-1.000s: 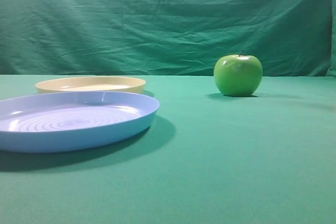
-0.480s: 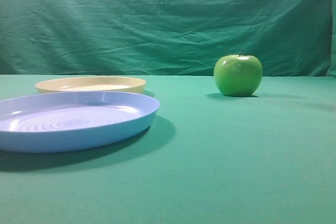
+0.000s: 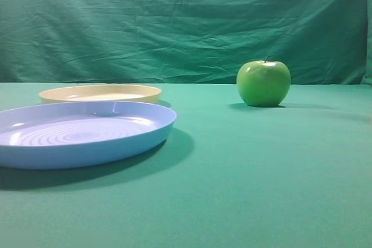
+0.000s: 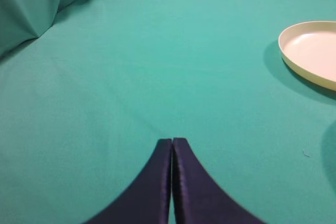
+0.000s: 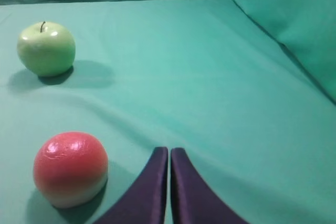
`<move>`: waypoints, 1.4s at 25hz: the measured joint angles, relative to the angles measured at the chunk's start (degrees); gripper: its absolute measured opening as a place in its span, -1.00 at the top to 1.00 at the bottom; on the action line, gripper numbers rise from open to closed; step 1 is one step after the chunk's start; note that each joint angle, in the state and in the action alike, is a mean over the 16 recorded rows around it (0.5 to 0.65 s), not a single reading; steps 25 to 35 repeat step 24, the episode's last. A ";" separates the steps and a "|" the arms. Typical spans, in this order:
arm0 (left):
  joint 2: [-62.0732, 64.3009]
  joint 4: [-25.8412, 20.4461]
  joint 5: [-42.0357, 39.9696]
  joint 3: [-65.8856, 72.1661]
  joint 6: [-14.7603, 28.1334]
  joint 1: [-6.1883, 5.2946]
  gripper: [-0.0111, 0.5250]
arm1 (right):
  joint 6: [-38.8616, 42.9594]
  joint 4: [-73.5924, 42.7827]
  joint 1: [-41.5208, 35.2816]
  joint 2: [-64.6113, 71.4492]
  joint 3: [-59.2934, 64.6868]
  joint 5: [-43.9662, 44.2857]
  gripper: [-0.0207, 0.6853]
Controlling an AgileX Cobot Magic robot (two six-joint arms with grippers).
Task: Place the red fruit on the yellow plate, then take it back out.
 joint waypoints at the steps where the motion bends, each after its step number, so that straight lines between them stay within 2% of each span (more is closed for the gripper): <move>1: 0.00 0.00 0.00 0.00 0.00 0.00 0.96 | -0.16 0.00 0.00 0.00 0.22 -0.29 0.94; 17: 0.00 0.00 0.00 0.00 0.00 0.00 0.96 | -3.73 0.00 -0.05 0.00 0.71 -1.31 0.94; 35: 0.00 0.00 0.00 0.00 0.00 0.00 0.96 | -4.12 0.00 -0.05 0.00 0.71 -1.28 0.94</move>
